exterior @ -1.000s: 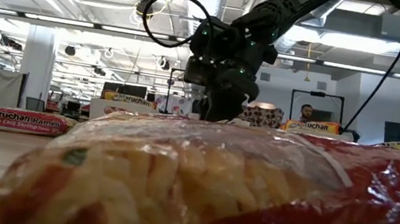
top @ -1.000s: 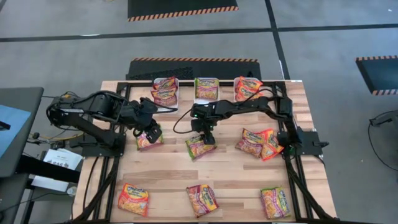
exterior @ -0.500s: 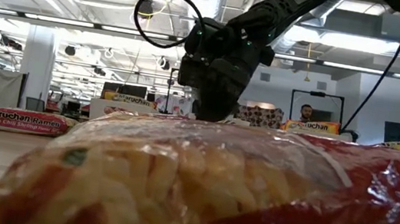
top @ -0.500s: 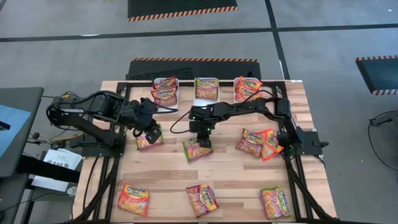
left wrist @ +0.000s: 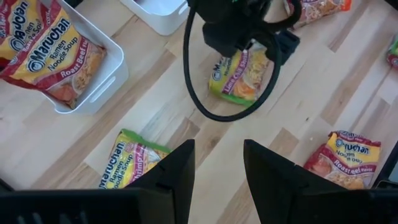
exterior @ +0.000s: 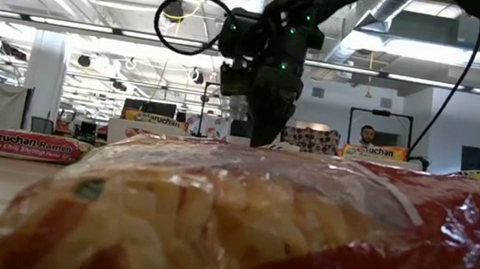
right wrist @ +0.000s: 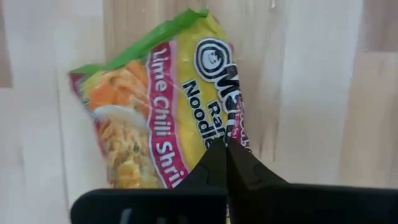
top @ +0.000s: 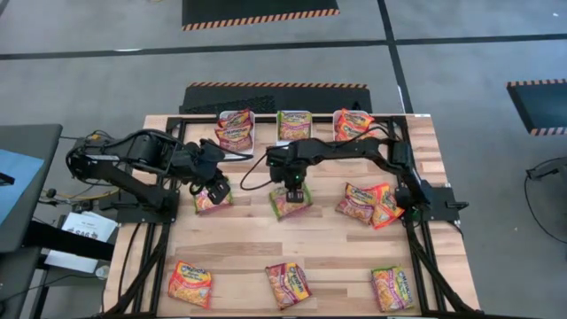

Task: Sort Maruchan noodles
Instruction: Put the green noodle pack into the middle white bin

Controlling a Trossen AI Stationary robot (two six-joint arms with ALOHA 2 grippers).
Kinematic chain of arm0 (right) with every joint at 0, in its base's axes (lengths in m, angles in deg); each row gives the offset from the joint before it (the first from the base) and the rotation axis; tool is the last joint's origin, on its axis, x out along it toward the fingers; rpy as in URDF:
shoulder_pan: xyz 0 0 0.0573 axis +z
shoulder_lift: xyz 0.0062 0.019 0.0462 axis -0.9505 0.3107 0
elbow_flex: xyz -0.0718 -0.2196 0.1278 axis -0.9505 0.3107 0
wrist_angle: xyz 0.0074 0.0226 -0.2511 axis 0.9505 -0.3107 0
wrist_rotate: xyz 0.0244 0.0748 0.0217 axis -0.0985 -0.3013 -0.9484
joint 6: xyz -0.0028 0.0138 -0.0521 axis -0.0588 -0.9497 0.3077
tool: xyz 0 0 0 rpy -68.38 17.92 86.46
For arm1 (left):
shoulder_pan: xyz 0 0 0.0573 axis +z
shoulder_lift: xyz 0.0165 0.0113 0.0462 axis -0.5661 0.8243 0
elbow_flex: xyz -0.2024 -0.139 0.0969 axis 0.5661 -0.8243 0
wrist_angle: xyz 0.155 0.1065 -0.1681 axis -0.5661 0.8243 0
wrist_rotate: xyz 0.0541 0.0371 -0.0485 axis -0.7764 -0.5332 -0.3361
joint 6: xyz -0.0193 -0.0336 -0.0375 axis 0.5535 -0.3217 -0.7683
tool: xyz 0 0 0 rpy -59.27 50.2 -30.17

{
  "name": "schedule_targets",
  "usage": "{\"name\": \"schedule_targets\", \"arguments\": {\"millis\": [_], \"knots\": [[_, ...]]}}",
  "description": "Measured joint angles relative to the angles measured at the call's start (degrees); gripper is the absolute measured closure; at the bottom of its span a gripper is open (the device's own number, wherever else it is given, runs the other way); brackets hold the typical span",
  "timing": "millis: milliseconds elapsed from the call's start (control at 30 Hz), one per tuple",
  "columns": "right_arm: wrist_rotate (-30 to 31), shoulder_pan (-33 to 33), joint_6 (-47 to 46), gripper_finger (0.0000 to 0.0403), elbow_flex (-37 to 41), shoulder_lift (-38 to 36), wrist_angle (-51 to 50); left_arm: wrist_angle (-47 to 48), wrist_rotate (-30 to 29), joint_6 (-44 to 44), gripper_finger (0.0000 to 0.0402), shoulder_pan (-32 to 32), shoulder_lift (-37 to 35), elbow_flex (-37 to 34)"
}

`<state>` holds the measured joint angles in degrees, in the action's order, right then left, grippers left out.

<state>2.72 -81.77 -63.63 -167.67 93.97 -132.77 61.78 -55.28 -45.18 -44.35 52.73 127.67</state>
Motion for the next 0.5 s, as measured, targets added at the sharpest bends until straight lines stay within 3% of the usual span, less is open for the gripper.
{"name": "schedule_targets", "arguments": {"millis": [200, 500], "knots": [[0.0, -0.1, 0.1, 0.0398, -4.4, 0.0, -6.4, 0.0, -1.3, 1.9, 0.0280, 0.0, 0.0, 0.0], [5.1, -1.1, 2.6, 0.0398, -13.9, -0.1, -15.6, -1.2, -1.8, 1.9, 0.0280, 0.0, 0.0, 0.0]]}}
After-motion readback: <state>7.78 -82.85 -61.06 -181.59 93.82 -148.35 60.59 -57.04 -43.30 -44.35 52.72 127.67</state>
